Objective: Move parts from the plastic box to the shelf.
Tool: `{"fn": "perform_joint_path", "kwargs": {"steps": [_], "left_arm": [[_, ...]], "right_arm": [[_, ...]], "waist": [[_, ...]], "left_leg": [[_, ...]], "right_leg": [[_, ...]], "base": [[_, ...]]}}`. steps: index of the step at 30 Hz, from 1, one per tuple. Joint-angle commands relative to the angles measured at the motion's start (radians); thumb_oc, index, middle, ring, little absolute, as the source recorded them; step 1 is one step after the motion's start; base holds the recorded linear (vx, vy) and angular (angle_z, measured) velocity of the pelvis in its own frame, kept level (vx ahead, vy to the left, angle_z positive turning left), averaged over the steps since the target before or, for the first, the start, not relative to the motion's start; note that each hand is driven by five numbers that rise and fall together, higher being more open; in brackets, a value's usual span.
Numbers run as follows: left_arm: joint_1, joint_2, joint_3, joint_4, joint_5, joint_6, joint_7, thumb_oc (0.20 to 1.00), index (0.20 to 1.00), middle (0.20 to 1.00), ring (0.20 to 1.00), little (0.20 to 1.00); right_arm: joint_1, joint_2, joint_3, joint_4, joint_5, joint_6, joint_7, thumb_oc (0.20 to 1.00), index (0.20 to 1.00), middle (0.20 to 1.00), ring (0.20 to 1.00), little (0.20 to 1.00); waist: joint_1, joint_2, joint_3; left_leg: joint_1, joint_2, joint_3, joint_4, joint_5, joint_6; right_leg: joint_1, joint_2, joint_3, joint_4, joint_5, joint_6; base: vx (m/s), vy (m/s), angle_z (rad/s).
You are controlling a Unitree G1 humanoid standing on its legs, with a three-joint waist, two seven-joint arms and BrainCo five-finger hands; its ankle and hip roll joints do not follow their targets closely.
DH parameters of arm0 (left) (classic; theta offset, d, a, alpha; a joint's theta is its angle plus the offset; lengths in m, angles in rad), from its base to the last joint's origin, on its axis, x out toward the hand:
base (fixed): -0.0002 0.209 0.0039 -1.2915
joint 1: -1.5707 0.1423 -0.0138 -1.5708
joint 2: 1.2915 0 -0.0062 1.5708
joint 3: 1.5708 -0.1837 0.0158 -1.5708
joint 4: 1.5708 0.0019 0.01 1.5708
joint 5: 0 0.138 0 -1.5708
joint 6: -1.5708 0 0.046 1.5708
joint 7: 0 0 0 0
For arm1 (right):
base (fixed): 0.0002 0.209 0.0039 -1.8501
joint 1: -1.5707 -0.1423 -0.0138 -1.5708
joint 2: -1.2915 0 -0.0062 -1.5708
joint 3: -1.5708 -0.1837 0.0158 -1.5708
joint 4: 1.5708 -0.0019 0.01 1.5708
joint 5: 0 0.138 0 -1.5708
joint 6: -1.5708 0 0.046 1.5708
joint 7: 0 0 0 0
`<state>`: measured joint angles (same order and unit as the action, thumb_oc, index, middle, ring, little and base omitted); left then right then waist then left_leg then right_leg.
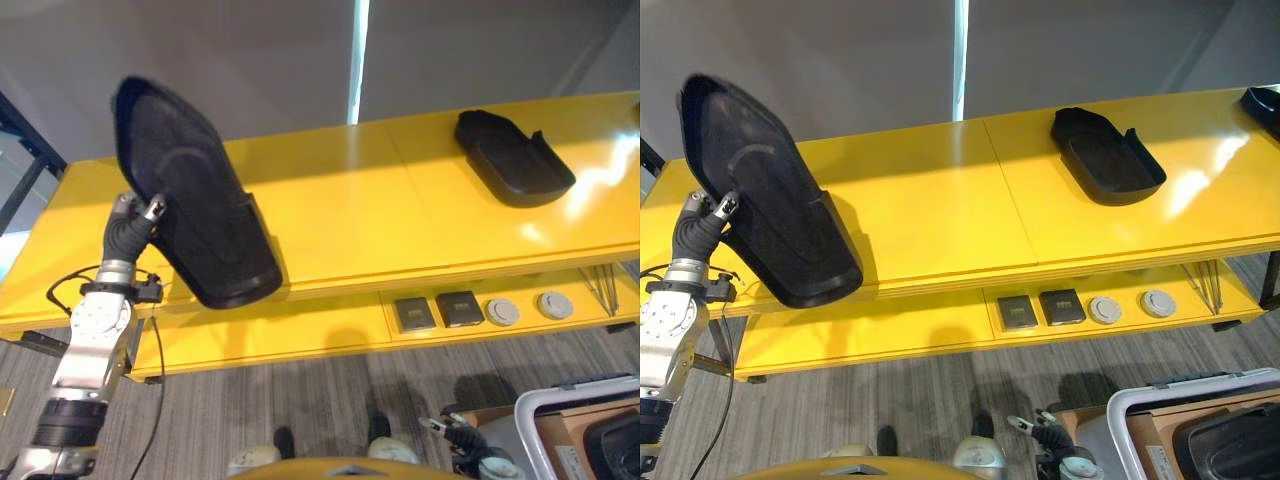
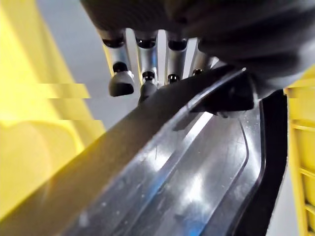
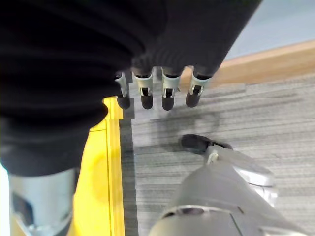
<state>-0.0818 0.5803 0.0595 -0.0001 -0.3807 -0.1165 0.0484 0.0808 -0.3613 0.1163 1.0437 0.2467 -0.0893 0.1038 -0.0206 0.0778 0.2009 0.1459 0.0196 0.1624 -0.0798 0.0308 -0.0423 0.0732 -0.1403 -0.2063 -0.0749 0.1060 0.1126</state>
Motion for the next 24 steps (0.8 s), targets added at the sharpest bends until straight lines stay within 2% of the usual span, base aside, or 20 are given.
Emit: {"fn": "perform_joint_path", "kwargs": {"steps": [1, 2, 3, 4, 6, 9, 12, 15, 17, 19, 21, 24], "left_arm": [[-0.087, -0.002, 0.010, 0.009, -0.243, 0.024, -0.081, 0.200, 0.200, 0.200, 0.200, 0.200], [-0.110, -0.007, -0.007, 0.051, -0.235, 0.005, -0.069, 0.200, 0.200, 0.200, 0.200, 0.200], [-0.180, 0.004, -0.023, 0.153, -0.338, 0.001, -0.120, 0.200, 0.200, 0.200, 0.200, 0.200], [-0.208, 0.006, -0.023, 0.183, -0.375, 0.007, -0.135, 0.200, 0.200, 0.200, 0.200, 0.200], [-0.287, 0.020, -0.022, 0.260, -0.476, 0.042, -0.178, 0.200, 0.200, 0.200, 0.200, 0.200], [-0.385, 0.052, -0.024, 0.375, -0.520, 0.074, -0.229, 0.200, 0.200, 0.200, 0.200, 0.200], [-0.479, 0.116, -0.049, 0.495, -0.469, 0.097, -0.223, 0.200, 0.200, 0.200, 0.200, 0.200], [-0.541, 0.167, -0.074, 0.580, -0.478, 0.111, -0.229, 0.200, 0.200, 0.200, 0.200, 0.200], [-0.612, 0.236, -0.113, 0.667, -0.414, 0.141, -0.199, 0.200, 0.200, 0.200, 0.200, 0.200], [-0.645, 0.268, -0.139, 0.709, -0.375, 0.161, -0.188, 0.200, 0.200, 0.200, 0.200, 0.200], [-0.703, 0.326, -0.194, 0.765, -0.277, 0.212, -0.154, 0.200, 0.200, 0.200, 0.200, 0.200], [-0.751, 0.367, -0.242, 0.799, -0.239, 0.238, -0.159, 0.200, 0.200, 0.200, 0.200, 0.200]], "right_arm": [[-0.038, -0.016, 0.067, -0.002, 0.001, 0.020, 0.034, 1.000, 1.000, 1.000, 1.000, 1.000], [-0.039, -0.023, 0.076, -0.013, -0.005, 0.030, 0.044, 1.000, 1.000, 1.000, 1.000, 1.000], [-0.055, -0.046, 0.092, -0.016, -0.043, 0.039, 0.064, 1.000, 1.000, 1.000, 1.000, 1.000], [-0.064, -0.056, 0.098, -0.014, -0.050, 0.043, 0.071, 1.000, 1.000, 1.000, 1.000, 1.000], [-0.081, -0.070, 0.113, -0.009, -0.023, 0.058, 0.082, 1.000, 1.000, 1.000, 1.000, 1.000], [-0.100, -0.083, 0.116, -0.013, 0.028, 0.046, 0.073, 1.000, 1.000, 1.000, 1.000, 1.000], [-0.121, -0.100, 0.111, -0.026, 0.020, 0.056, 0.073, 1.000, 1.000, 1.000, 1.000, 1.000], [-0.132, -0.112, 0.115, -0.035, 0.030, 0.063, 0.073, 1.000, 1.000, 1.000, 1.000, 1.000], [-0.139, -0.130, 0.118, -0.051, 0.023, 0.083, 0.080, 1.000, 1.000, 1.000, 1.000, 1.000], [-0.140, -0.136, 0.121, -0.057, 0.030, 0.085, 0.081, 1.000, 1.000, 1.000, 1.000, 1.000], [-0.149, -0.146, 0.133, -0.067, 0.037, 0.098, 0.091, 1.000, 1.000, 1.000, 1.000, 1.000], [-0.157, -0.148, 0.149, -0.071, 0.043, 0.099, 0.094, 1.000, 1.000, 1.000, 1.000, 1.000]], "waist": [[-0.040, -0.009, 0.002], [-0.053, -0.003, 0.014], [-0.079, 0.009, 0.044], [-0.086, 0.014, 0.055], [-0.106, 0.022, 0.082], [-0.129, 0.028, 0.110], [-0.151, 0.038, 0.137], [-0.161, 0.045, 0.153], [-0.172, 0.052, 0.171], [-0.177, 0.053, 0.179], [-0.184, 0.056, 0.195], [-0.183, 0.052, 0.209]], "left_leg": [[-0.092, 0.007, -0.017, -0.007, -0.009, -0.006], [-0.102, 0.006, -0.011, -0.007, -0.006, -0.006], [-0.116, 0.002, 0.002, -0.007, 0.000, -0.006], [-0.123, 0.001, 0.008, -0.007, 0.002, -0.006], [-0.136, -0.002, 0.016, -0.007, 0.007, -0.006], [-0.149, -0.008, 0.025, -0.007, 0.011, -0.006], [-0.168, -0.016, 0.037, -0.007, 0.019, -0.006], [-0.179, -0.021, 0.043, -0.007, 0.023, -0.005], [-0.190, -0.023, 0.048, -0.007, 0.029, -0.006], [-0.193, -0.021, 0.050, -0.007, 0.032, -0.007], [-0.202, -0.017, 0.049, -0.007, 0.037, -0.008], [-0.211, -0.013, 0.045, -0.007, 0.041, -0.007]], "right_leg": [[-0.009, 0.038, 0.014, 0.033, -0.085, -0.018], [-0.025, 0.035, 0.021, 0.034, -0.078, -0.015], [-0.054, 0.031, 0.038, 0.037, -0.069, -0.013], [-0.066, 0.030, 0.043, 0.040, -0.067, -0.013], [-0.087, 0.034, 0.062, 0.040, -0.060, -0.015], [-0.107, 0.039, 0.082, 0.038, -0.052, -0.016], [-0.133, 0.044, 0.098, 0.038, -0.043, -0.017], [-0.146, 0.046, 0.105, 0.040, -0.041, -0.017], [-0.162, 0.049, 0.112, 0.044, -0.038, -0.019], [-0.168, 0.050, 0.115, 0.046, -0.038, -0.019], [-0.182, 0.052, 0.123, 0.051, -0.039, -0.022], [-0.193, 0.054, 0.127, 0.053, -0.038, -0.024]], "base": [[-0.05, 0.166, -0.13], [-0.09, 0.226, -0.13], [-0.07, 0.208, -0.24], [-0.07, 0.194, -0.31], [-0.03, 0.083, -0.26], [0.00, 0.061, -0.26], [-0.03, 0.057, -0.20], [-0.01, 0.030, -0.13], [0.00, 0.043, -0.19], [0.01, 0.013, -0.05], [0.00, 0.000, 0.00], [0.00, 0.000, 0.00]]}}
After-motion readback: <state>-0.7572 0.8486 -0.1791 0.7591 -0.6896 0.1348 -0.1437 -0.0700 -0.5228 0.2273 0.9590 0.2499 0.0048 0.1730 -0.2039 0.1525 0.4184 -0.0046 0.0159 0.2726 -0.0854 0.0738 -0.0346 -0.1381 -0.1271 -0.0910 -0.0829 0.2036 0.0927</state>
